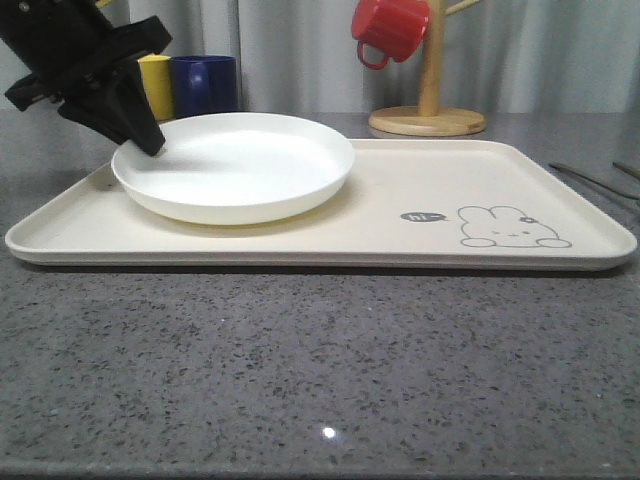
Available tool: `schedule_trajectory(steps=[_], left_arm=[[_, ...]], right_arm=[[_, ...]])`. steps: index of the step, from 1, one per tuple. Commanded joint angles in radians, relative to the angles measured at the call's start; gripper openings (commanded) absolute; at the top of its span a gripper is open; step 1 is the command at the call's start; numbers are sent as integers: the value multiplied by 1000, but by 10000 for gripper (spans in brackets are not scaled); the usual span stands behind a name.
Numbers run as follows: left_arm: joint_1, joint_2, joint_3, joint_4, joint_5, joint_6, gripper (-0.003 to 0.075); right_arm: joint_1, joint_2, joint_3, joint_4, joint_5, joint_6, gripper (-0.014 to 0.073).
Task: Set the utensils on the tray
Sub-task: 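Lower the white plate onto the tray and open the left gripper, then withdraw the left gripper upward away from the tray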
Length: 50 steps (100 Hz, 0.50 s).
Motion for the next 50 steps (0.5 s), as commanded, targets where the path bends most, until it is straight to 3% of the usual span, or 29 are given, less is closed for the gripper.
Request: schedule_trajectory(steps=[1,12,34,50], left_arm=[[-9,-38,-33,-43,-28,-12,-17],[-9,-38,-33,-43,-28,-12,20],[-9,-38,-33,-42,-27,-12,280],[-9,-41,-33,-42,-36,-12,304]], right_arm=[[-5,-20,-19,-11,-83,-9,-69],[-5,-20,-19,-11,-83,-9,-69],[-5,-20,-19,-11,-83,-9,-69],[-5,-20,-19,-11,-83,-9,-69]])
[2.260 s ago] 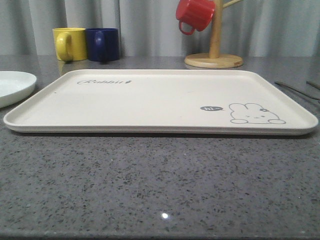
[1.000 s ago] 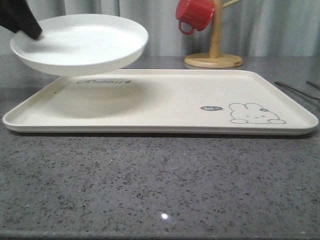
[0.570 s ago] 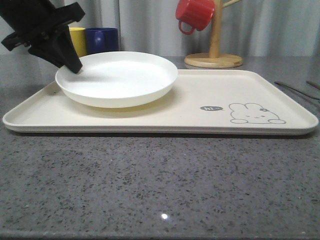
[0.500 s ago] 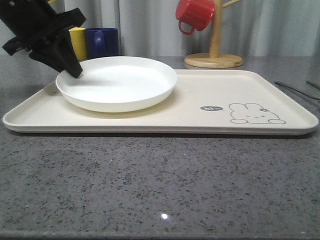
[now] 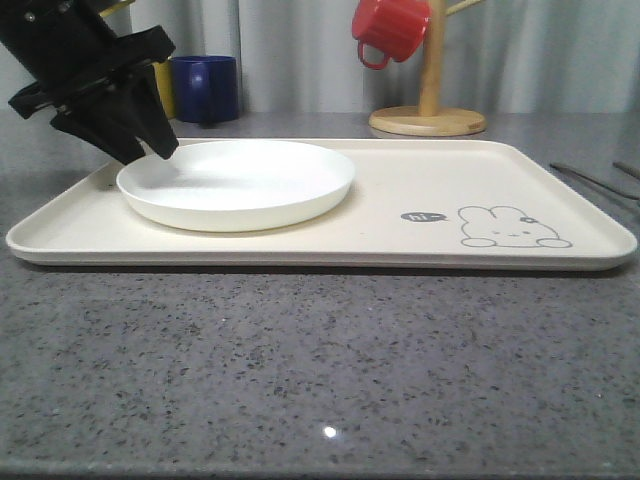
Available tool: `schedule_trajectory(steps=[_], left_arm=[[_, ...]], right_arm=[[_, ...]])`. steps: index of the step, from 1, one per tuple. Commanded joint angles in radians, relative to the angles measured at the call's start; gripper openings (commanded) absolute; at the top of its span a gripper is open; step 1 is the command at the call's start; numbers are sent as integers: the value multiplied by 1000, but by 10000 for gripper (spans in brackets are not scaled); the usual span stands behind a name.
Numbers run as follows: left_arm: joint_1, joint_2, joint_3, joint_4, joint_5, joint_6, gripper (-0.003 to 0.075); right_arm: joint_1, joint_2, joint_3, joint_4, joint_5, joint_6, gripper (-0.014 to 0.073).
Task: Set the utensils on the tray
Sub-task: 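Withdraw the left gripper upward away from the tray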
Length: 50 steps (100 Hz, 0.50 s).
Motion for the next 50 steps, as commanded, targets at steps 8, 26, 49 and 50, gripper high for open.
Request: schedule_trajectory(steps=[8,26,49,50], left_arm=[[-9,-66,-31,-40,-62,-9,304],[-9,-171,-11,-37,-164,-9,304],[-9,-425,181,-23,-442,-9,304],[-9,-435,200,-22,-452,-9,304]], right_arm=[[-5,-20,-19,-11,-83,-9,-69],[-5,-20,-19,-11,-83,-9,-69],[-5,-20,-19,-11,-83,-9,-69],[-5,-20,-19,-11,-83,-9,-69]])
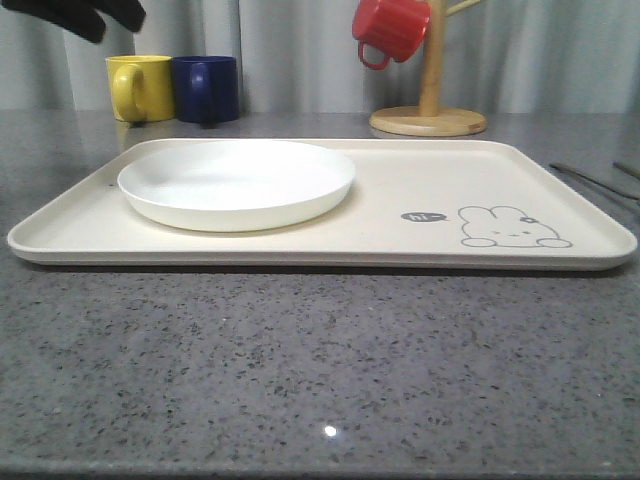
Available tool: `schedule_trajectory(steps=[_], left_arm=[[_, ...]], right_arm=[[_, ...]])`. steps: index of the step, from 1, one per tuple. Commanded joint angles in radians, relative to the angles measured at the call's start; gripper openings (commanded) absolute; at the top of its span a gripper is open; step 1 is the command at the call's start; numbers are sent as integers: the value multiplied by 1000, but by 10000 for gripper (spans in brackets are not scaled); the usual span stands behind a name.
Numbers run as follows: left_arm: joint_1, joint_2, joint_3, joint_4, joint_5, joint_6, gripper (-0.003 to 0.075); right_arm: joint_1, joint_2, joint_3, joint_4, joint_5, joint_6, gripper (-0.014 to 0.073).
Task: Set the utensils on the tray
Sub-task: 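Withdraw the left gripper upward away from the tray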
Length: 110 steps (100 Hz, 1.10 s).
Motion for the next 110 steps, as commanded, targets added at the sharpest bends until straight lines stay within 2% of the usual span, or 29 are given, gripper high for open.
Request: schedule_trajectory(steps=[1,25,57,65,74,83,98,110], left_arm=[[-9,-160,67,-17,-174,-9,304],[-9,-529,413,15,-421,-9,304],[-9,-930,767,35,-575,-9,297],[-9,-977,823,46,-599,-9,243],[-9,-994,864,46,-601,-9,124],[-9,-992,887,46,-609,-9,-19],[-9,-992,900,46,-644,-9,-18],[-9,-992,900,46,-665,-9,-18]], right_arm=[[-5,-20,-19,-11,-83,-9,-69],[-5,-20,-19,-11,-83,-9,-69],[-5,-20,-19,-11,-142,-9,-69],[-5,-20,-25,-8,-155,-8,-69],[-5,-18,-60,-5,-133,-8,-69],[-5,-1,-127,-5,-72,-8,-69],[-5,100,-307,5,131,-8,-69],[-5,242,-510,8,399,-9,-69]])
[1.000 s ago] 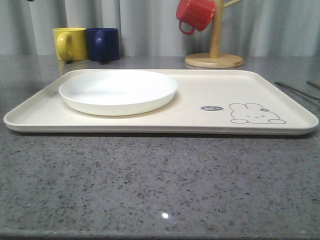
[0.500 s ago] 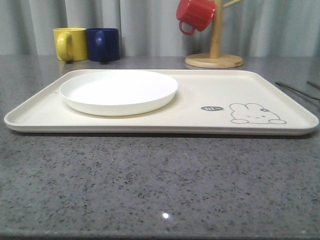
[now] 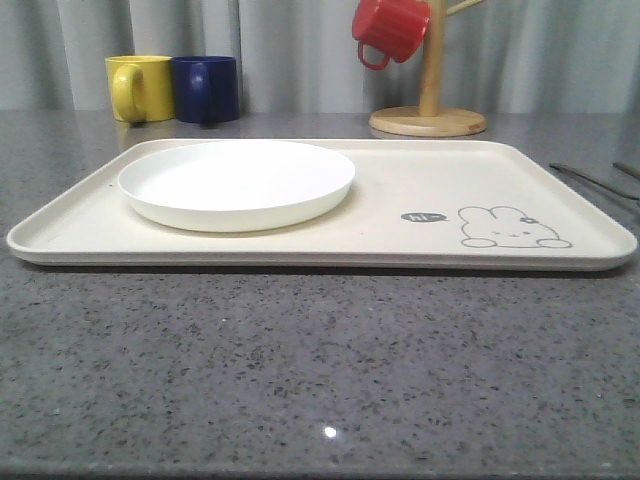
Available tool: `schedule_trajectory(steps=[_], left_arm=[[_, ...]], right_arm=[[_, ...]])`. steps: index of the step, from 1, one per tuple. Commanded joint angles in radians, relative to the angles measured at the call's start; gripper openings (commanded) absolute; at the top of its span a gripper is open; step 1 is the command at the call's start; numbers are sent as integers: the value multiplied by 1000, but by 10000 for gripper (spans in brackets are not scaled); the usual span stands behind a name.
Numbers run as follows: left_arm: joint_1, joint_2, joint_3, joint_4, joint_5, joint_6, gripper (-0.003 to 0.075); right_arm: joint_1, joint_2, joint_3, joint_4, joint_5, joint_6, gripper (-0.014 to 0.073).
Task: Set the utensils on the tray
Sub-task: 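Withdraw the left gripper upward away from the tray, then lower the right gripper and grasp the silver fork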
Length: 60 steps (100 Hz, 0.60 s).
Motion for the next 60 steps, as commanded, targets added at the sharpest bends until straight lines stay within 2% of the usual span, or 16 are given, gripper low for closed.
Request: schedule_trajectory(steps=[1,19,40,47,60], left_arm=[[-9,0,-27,0,-95,-9,-18],[-9,0,-27,0,-95,-9,-18],[-9,0,-27,0,-95,-9,-18],[-9,0,-27,0,-95,-9,-18],[-9,0,-27,0,-95,-9,-18]], right_arm=[[-5,128,-169,4,130,-9,-69],[-5,356,-384,4,324,-9,-69],[-5,525,-475,4,306,-9,-55],[-5,560,-477,4,306,-9,8],[-5,602,-475,4,334,-9,259]])
